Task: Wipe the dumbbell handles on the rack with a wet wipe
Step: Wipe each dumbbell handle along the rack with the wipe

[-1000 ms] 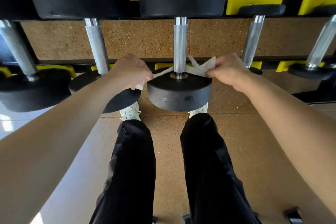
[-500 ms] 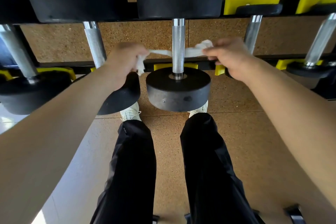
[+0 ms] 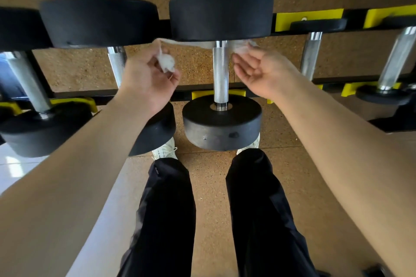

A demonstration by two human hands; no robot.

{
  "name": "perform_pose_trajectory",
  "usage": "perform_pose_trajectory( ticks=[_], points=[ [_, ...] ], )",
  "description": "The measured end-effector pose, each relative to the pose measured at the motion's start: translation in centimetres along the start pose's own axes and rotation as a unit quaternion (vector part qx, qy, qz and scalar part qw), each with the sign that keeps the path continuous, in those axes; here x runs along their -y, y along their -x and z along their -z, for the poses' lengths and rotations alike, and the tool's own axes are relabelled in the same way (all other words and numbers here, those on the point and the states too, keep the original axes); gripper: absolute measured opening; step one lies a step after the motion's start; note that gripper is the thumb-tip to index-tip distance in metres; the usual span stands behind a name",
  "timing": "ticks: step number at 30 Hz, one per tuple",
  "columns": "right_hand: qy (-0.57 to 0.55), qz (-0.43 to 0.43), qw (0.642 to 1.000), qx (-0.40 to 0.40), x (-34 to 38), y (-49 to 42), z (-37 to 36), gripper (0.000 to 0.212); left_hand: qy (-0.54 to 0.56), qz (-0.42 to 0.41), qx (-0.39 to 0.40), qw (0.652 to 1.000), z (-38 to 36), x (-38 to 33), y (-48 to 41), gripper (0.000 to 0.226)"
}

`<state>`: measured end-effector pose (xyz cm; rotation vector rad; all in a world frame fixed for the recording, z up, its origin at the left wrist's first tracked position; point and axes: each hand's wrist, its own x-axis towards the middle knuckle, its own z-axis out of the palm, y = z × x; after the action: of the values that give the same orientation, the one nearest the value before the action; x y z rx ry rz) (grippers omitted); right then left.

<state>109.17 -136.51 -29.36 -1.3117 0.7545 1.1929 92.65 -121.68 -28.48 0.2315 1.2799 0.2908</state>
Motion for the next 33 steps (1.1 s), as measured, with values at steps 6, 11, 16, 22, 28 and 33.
perform_pose_trajectory(
  ticks=[6, 11, 16, 22, 28, 33],
  points=[
    [-0.079, 0.036, 0.995, -0.040, 1.4, 0.6, 1.5, 0.023, -0.162, 0.000, -0.038, 0.986, 0.6, 0.3, -0.4, 0.021],
    [-0.149, 0.092, 0.982, -0.069, 1.9, 1.7, 4.3, 0.027, -0.294, 0.005, -0.006, 0.956, -0.4, 2.5, -0.5, 0.007],
    [-0.109, 0.121, 0.987, -0.004, 1.5, 2.9, 3.5, 0.024, -0.335, -0.038, -0.015, 0.941, 1.6, 1.9, 0.8, 0.009],
    [0.115, 0.159, 0.975, 0.103, 1.3, 6.9, 2.1, 0.021, -0.464, -0.157, 0.089, 0.867, 0.3, 2.6, 4.3, 0.030],
    [0.151, 0.145, 0.959, 0.193, 1.3, 10.4, 0.3, 0.024, -0.518, -0.152, 0.266, 0.799, -3.3, 2.9, 7.7, 0.049],
    [0.119, 0.139, 0.969, 0.165, 1.3, 11.2, -1.7, 0.016, -0.538, -0.140, 0.215, 0.803, -0.7, 0.9, 9.6, 0.015]
  ],
)
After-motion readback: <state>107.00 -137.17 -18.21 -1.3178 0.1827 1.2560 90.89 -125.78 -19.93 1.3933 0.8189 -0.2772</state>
